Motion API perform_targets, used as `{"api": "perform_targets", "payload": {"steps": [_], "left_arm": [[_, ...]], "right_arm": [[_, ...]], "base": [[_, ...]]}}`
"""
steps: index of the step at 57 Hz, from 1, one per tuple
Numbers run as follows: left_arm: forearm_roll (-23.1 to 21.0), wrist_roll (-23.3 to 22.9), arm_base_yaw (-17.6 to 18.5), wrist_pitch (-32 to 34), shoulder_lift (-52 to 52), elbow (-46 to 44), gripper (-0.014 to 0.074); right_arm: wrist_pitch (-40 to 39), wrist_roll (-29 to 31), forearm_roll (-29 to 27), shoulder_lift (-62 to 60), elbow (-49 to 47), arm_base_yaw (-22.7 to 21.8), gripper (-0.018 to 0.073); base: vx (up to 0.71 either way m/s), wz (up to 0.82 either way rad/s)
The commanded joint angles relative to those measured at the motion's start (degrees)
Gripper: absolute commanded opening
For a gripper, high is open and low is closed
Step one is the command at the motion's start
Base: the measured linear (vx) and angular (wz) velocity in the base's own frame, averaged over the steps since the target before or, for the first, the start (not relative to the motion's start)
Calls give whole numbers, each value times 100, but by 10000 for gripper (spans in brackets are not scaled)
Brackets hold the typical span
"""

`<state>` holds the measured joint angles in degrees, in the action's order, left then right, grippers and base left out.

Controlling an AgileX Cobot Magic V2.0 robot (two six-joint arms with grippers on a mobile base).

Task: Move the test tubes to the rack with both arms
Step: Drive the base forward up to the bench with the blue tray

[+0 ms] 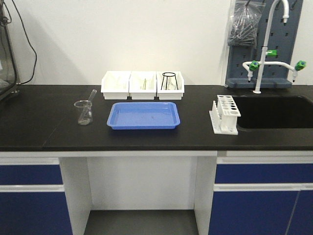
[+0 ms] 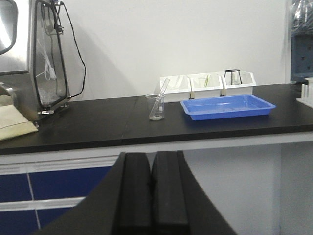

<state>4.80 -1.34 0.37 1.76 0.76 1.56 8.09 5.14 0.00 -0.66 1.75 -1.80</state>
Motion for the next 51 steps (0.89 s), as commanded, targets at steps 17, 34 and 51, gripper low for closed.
{"api": "perform_targets", "payload": {"steps": [17, 34, 51], "left_arm": [[-51, -52, 0, 470, 10, -149, -4], [-51, -52, 0, 470, 10, -149, -4], [-51, -52, 0, 470, 10, -149, -4]], "right_arm": [[-466, 10, 74, -15, 78, -12, -8], [-466, 16, 74, -15, 78, -12, -8], [-466, 11, 74, -15, 78, -12, -8]], "base": [[52, 0], [49, -1], [47, -2]]}}
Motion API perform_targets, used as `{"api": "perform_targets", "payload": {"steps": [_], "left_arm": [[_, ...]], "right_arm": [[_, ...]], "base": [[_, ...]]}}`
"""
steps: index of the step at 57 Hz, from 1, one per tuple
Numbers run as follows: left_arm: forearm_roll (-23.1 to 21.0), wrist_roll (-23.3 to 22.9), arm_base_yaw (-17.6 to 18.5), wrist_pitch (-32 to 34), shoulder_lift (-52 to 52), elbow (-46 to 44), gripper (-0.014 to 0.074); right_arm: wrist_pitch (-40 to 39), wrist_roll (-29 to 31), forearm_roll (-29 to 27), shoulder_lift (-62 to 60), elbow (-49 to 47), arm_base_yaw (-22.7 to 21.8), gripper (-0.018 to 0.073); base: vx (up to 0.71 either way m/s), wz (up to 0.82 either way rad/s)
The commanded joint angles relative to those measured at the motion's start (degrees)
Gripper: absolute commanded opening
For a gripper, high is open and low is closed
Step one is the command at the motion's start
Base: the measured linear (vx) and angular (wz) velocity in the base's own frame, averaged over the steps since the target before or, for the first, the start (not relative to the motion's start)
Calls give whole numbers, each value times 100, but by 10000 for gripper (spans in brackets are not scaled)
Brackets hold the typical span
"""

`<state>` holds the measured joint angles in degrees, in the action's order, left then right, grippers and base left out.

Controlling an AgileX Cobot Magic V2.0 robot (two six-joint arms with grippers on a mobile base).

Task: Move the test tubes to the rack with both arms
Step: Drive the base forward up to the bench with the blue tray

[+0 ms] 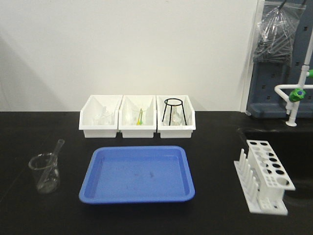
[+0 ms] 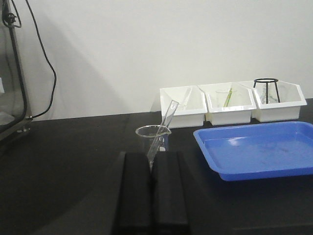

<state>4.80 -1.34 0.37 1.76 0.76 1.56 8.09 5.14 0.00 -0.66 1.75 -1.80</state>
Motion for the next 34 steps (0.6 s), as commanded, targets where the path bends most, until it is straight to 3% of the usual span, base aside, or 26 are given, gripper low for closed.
{"api": "perform_targets", "payload": {"steps": [1, 34], "left_arm": [[-51, -52, 0, 470, 10, -149, -4], [-51, -52, 0, 470, 10, -149, -4]], "right_arm": [[-466, 11, 74, -15, 78, -12, -8], [-461, 12, 74, -15, 78, -12, -8]], "base": [[43, -1], [33, 0]]}}
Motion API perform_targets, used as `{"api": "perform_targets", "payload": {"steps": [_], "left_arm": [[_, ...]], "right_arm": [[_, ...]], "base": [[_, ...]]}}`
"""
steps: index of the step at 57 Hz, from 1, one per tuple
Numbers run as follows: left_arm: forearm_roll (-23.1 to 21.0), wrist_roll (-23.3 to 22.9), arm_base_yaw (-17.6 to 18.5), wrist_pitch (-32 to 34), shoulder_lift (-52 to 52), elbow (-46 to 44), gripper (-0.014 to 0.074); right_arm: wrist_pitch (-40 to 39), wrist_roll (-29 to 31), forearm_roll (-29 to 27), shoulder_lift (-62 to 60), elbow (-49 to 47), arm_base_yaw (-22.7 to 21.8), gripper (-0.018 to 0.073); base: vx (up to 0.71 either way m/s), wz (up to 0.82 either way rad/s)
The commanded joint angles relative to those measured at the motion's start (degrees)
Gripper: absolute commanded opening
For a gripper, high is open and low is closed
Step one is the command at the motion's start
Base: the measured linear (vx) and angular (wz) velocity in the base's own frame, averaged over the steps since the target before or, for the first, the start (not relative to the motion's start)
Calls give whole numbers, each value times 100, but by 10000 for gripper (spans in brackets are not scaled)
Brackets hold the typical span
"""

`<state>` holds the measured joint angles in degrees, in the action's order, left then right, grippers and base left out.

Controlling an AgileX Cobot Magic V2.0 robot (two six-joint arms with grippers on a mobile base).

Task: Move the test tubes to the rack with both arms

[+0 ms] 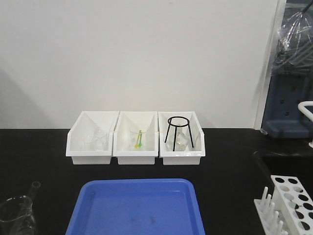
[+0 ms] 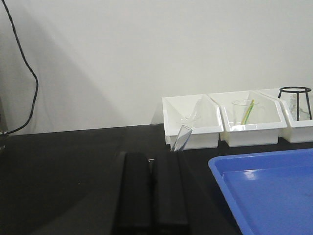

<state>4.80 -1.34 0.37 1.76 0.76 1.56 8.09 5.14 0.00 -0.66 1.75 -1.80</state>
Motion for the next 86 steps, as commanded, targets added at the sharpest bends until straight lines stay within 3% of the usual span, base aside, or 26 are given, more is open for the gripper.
{"api": "perform_targets", "payload": {"steps": [1, 86], "left_arm": [[-51, -52, 0, 470, 10, -149, -4], [-51, -52, 0, 470, 10, -149, -4]], "right_arm": [[-461, 12, 74, -15, 78, -12, -8], [-473, 22, 74, -15, 78, -12, -8]], "base": [[24, 1], [10, 0]]}}
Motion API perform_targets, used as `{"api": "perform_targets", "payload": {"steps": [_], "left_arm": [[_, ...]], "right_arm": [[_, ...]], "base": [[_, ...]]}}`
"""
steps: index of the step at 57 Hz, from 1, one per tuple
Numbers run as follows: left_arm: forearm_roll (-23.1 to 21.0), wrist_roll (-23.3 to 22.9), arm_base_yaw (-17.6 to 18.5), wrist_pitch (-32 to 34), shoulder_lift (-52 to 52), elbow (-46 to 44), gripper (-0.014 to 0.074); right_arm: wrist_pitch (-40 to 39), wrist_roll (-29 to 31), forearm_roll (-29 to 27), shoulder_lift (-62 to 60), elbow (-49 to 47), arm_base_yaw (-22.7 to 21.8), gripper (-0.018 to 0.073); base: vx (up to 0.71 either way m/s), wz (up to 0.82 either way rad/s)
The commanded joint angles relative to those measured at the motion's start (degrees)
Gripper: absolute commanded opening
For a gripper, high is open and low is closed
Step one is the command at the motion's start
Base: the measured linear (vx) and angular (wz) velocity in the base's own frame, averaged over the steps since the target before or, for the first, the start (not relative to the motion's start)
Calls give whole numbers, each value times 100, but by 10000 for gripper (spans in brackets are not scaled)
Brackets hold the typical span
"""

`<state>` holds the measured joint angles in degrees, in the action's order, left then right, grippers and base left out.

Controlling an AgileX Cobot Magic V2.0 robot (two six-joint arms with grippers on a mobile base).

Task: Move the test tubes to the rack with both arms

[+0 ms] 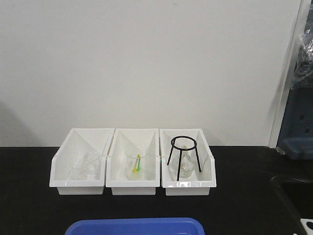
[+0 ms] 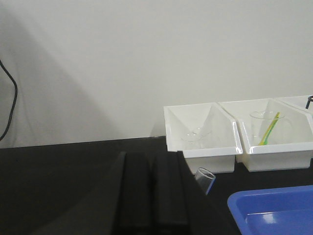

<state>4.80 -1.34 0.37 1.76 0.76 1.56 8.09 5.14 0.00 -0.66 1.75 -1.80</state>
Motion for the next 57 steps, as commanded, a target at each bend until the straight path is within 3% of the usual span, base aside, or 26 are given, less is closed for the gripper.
{"api": "perform_targets", "payload": {"steps": [1, 17, 31, 35, 40, 47, 57], "left_arm": [[-51, -52, 0, 470, 10, -149, -4], [-51, -52, 0, 722, 10, -190, -4], [-51, -72, 5, 1427, 10, -248, -4], [-51, -72, 5, 1163, -7, -546, -4], [-45, -43, 5, 348, -166, -1139, -3], [6, 6, 5, -447, -695, -1882, -1], [0, -9, 5, -628, -1475, -2066, 14]], "right_arm": [[-478, 22, 74, -15, 78, -12, -8], [-724, 12, 74, -15, 78, -12, -8], [-1838, -5, 74, 14, -154, -19, -8], [-1437, -5, 74, 94, -477, -19, -8], [-777, 0, 89, 363, -1081, -19, -8], [-527, 0, 276, 857, -1661, -19, -6], [-452, -5, 333, 1439, -1936, -19, 1]], "base": [[0, 0], [0, 0], [0, 0], [0, 0], [0, 0], [0, 0], [0, 0]]}}
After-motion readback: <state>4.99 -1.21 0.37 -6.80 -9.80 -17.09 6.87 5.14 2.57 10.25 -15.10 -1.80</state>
